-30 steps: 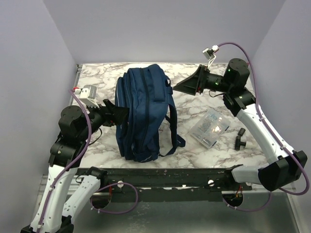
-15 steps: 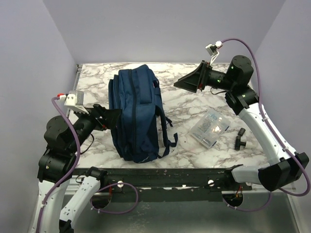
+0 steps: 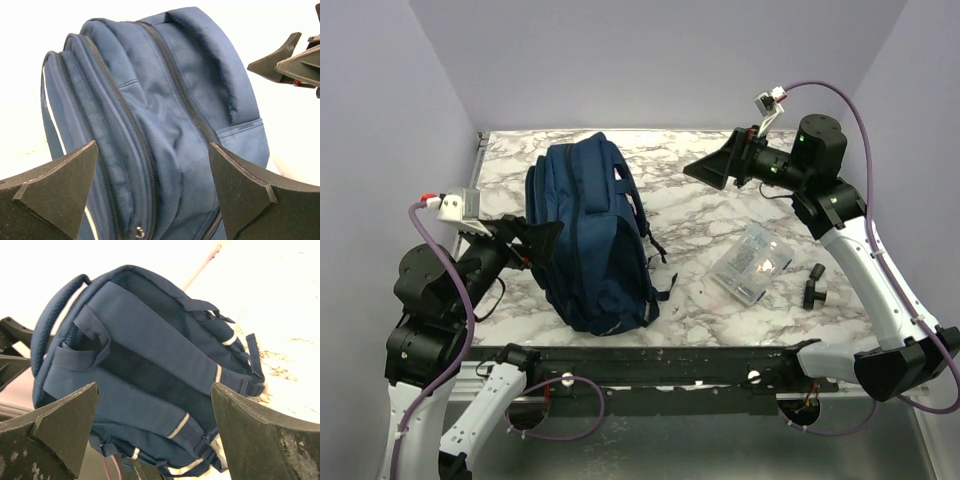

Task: Pack the student bag
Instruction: Adjust the student bag at the center of the board.

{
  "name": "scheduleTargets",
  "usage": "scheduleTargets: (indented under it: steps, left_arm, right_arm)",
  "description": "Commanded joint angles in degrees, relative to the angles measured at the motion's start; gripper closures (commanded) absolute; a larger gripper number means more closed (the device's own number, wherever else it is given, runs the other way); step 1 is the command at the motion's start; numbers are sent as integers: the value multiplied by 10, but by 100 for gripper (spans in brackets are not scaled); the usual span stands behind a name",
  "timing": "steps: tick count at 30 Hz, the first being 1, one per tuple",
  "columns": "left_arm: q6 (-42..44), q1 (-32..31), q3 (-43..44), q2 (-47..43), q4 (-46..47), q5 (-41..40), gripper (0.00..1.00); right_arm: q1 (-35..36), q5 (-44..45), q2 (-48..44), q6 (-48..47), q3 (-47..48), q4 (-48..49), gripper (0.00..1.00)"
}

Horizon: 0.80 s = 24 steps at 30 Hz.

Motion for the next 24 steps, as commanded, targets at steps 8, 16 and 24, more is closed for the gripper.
scheduleTargets:
  steps: [8,16,24]
  left_arm:
    - [-5,0,-5,30,15,43,11]
    - [-32,0,-13,39,45,74,14]
    - [5,0,48,31,14,29,6]
  right_arm:
    - [4,30,-15,-21,1,-27,2]
    - [4,28,-21,-23,-10,-30,2]
    - [4,58,-31,-33,-9,-38,0]
